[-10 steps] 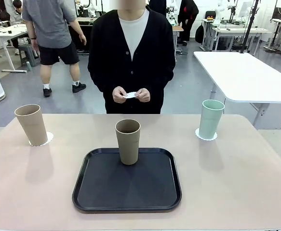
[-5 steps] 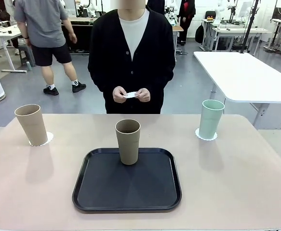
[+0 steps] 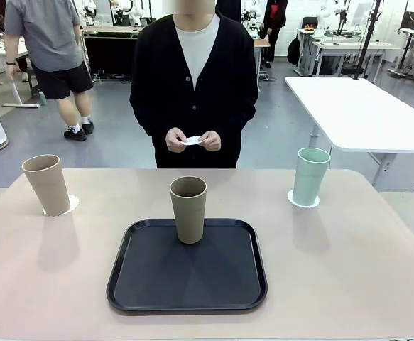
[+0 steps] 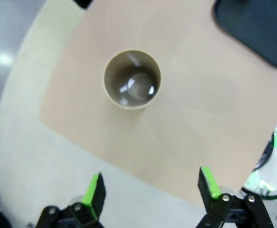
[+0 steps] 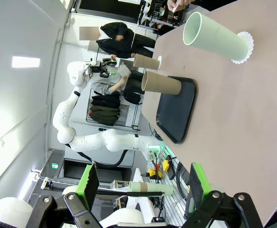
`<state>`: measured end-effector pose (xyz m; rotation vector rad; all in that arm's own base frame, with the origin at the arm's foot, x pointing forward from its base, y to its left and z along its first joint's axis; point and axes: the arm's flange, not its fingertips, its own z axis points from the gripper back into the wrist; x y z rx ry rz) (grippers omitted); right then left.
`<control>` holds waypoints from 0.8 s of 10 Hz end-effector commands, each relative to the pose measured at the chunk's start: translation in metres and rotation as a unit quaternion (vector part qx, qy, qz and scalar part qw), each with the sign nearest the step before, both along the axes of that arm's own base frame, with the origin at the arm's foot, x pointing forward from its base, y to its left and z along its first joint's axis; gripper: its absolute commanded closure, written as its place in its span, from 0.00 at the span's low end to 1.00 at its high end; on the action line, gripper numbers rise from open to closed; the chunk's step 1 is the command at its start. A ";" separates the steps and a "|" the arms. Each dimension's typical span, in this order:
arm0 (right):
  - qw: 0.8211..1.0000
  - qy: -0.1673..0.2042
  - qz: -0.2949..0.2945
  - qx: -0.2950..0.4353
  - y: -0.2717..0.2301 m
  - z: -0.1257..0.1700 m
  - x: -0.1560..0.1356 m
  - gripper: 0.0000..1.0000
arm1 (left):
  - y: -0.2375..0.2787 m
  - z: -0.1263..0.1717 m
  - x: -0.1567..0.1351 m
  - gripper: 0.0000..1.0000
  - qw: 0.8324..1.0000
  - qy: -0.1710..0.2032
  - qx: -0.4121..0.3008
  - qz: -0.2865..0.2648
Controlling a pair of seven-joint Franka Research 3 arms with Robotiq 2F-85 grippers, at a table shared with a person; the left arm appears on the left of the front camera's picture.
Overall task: Place coasters on the table and set cups on them.
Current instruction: Take one Reusable plastic cup from the Flat Tray and place it on a coaster set by the human.
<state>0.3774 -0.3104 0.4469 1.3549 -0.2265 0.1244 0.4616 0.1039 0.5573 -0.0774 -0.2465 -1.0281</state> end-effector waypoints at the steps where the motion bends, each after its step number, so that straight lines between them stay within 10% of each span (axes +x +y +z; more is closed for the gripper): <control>1: 1.000 0.001 0.000 -0.002 0.001 0.002 -0.001 0.00 | 0.001 0.007 -0.008 0.00 0.993 0.004 -0.009 0.116; 4: 1.000 0.001 0.000 -0.002 0.001 0.002 -0.001 0.00 | 0.016 -0.028 -0.057 0.00 0.952 0.110 -0.108 0.266; 8: 1.000 0.001 0.000 -0.002 0.001 0.002 -0.001 0.00 | 0.080 -0.035 -0.067 0.00 0.904 0.166 -0.327 0.219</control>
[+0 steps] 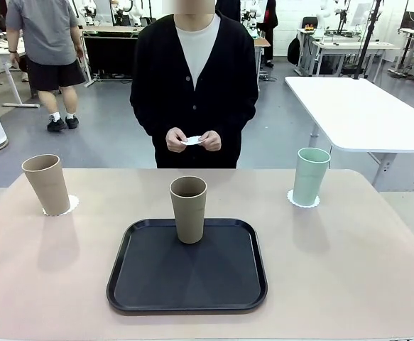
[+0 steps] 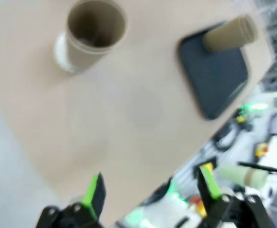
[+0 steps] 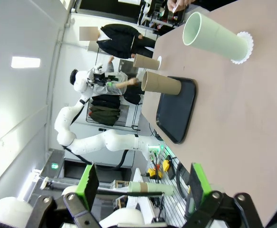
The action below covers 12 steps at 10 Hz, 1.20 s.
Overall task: Place coasters on the table and set cups on them.
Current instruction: Take one Reusable plastic cup from the Flat Tray and place it on a coaster set by the human.
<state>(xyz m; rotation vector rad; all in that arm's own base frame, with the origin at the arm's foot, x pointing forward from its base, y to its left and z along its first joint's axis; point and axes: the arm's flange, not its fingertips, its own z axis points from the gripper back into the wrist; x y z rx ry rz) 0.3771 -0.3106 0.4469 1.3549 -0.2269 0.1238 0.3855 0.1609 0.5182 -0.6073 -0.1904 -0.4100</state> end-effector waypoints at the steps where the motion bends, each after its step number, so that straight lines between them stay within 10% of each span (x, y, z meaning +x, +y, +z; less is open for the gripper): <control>1: 1.000 0.001 0.001 -0.002 0.001 0.002 0.000 0.00 | 0.050 -0.006 0.003 0.00 0.988 -0.040 -0.150 0.006; 12: 1.000 0.001 0.001 -0.002 0.001 0.002 0.000 0.00 | 0.220 -0.087 0.018 0.00 0.929 0.002 -0.360 0.085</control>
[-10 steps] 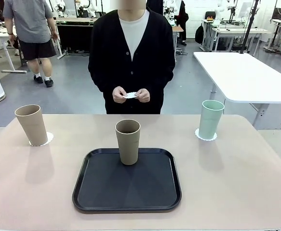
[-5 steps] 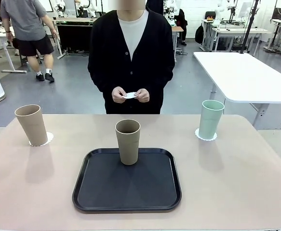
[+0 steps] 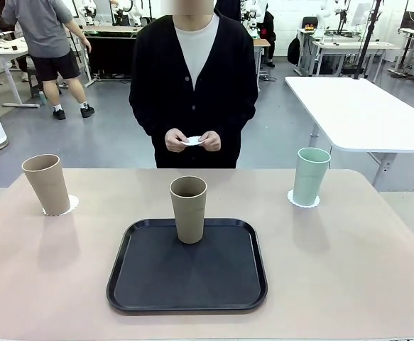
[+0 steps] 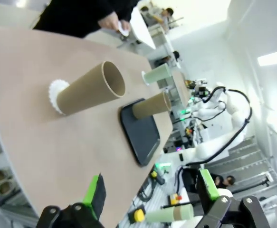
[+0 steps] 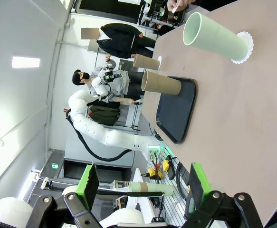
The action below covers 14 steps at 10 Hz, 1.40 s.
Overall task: Place coasters on the table and set cups on them.
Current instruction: Take one Reusable plastic cup from the Flat Tray and place it on a coaster set by the human.
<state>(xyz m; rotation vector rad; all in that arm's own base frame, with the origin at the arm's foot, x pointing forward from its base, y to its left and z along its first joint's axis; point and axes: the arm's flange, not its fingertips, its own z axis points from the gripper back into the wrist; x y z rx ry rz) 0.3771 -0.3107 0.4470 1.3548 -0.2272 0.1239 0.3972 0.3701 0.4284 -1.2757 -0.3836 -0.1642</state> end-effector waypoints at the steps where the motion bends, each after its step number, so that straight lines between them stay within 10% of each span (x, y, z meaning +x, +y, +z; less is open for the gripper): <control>1: 1.000 0.001 0.001 -0.002 0.001 0.001 0.000 0.00 | 0.015 0.000 0.006 0.00 1.000 -0.001 -0.022 0.001; 14: 1.000 0.001 0.001 -0.002 0.001 0.001 0.000 0.00 | 0.010 -0.008 0.002 0.00 1.000 -0.006 -0.020 -0.005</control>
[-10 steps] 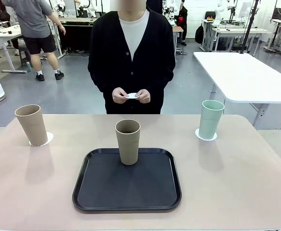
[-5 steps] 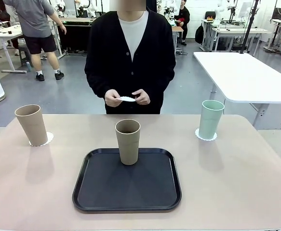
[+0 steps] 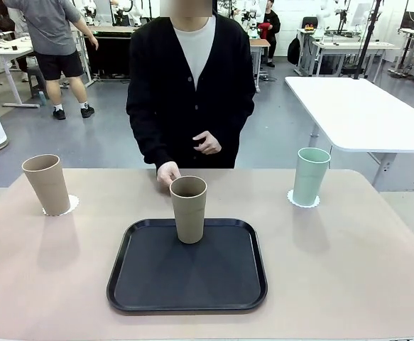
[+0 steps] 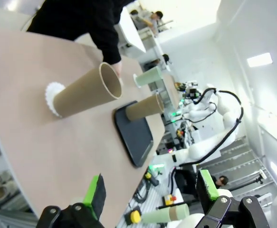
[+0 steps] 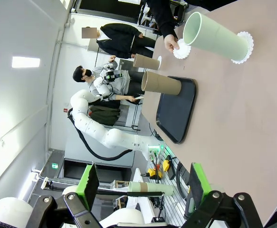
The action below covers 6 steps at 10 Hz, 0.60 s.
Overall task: Place coasters on the table and set cups on them.
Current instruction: Take one Reusable plastic cup from the Flat Tray and place it on a coaster set by the human.
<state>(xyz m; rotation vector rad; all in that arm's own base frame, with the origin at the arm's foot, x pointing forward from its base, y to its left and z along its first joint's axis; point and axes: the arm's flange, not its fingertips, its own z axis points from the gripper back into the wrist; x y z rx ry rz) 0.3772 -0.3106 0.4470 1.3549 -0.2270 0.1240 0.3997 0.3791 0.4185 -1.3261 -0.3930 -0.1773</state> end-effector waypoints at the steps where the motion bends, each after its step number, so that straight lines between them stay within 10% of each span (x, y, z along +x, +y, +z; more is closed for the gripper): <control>1: 1.000 0.001 0.001 -0.002 0.001 0.001 0.000 0.00 | 0.001 0.001 -0.001 0.00 1.000 0.002 0.004 0.002; 6: 1.000 0.001 0.001 -0.002 0.001 0.001 0.000 0.00 | 0.001 0.001 -0.001 0.00 1.000 0.002 0.004 0.002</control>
